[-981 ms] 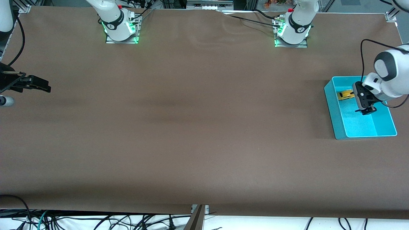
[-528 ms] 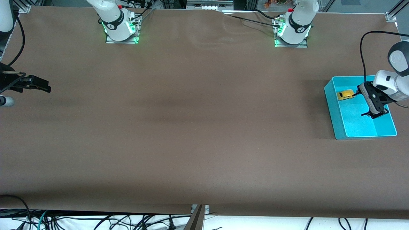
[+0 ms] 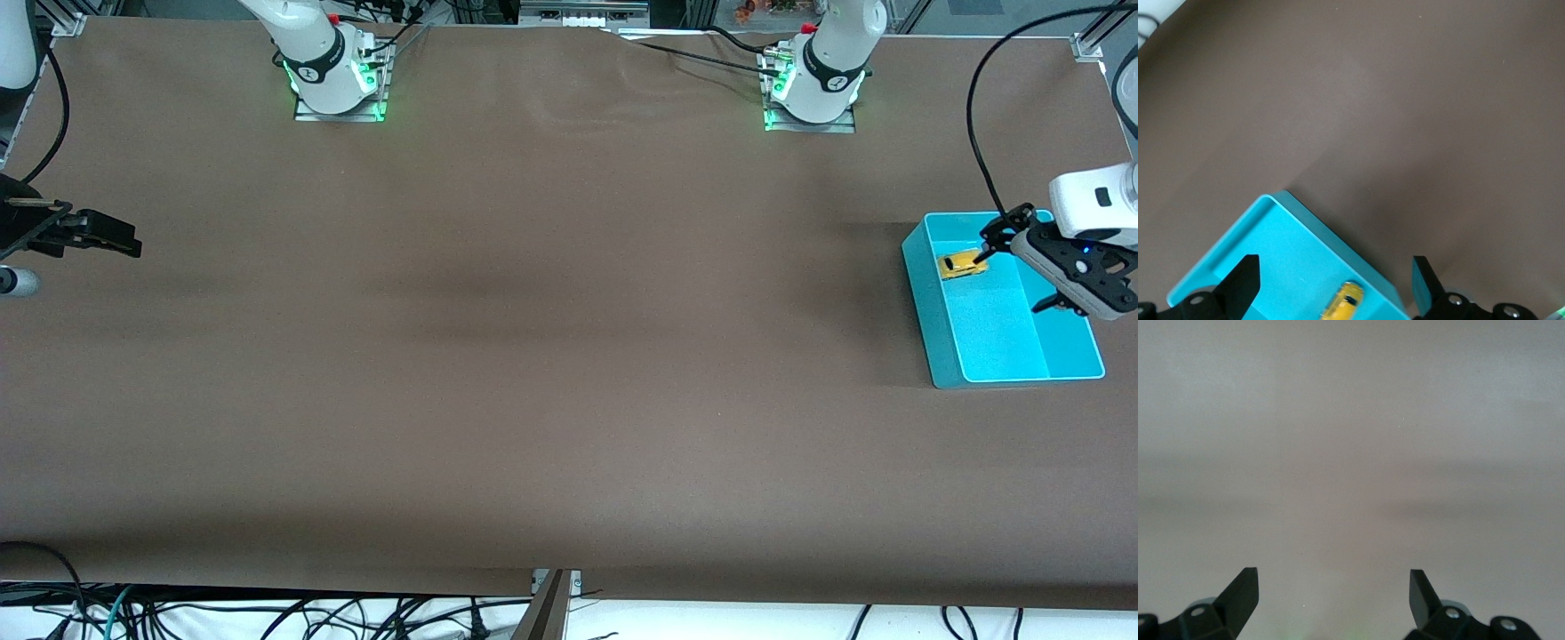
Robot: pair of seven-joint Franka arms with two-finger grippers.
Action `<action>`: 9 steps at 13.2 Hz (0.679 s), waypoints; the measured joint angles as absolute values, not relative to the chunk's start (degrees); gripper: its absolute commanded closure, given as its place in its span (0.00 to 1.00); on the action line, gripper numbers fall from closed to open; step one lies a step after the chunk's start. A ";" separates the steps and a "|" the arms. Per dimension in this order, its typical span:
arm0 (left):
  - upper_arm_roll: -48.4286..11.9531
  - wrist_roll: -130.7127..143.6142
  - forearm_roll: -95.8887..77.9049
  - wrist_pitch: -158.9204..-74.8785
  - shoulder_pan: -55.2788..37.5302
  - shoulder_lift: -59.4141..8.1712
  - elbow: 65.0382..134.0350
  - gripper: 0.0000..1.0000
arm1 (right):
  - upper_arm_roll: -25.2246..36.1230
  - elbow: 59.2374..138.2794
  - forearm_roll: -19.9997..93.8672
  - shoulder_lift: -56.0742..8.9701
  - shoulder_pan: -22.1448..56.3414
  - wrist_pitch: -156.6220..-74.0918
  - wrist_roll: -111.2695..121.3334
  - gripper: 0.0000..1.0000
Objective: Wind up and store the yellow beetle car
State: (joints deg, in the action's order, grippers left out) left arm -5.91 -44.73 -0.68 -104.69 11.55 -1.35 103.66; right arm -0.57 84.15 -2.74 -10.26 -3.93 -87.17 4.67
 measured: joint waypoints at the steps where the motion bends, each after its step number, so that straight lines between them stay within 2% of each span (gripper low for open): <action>1: -5.92 -39.40 -0.67 -103.13 10.74 -0.53 103.49 0.00 | -0.57 84.15 -2.74 -10.26 -3.93 -87.17 4.67 0.00; 9: -5.93 -7.76 -0.66 -89.00 5.84 1.19 96.19 0.00 | -0.57 84.15 -2.74 -10.26 -3.93 -87.17 4.67 0.00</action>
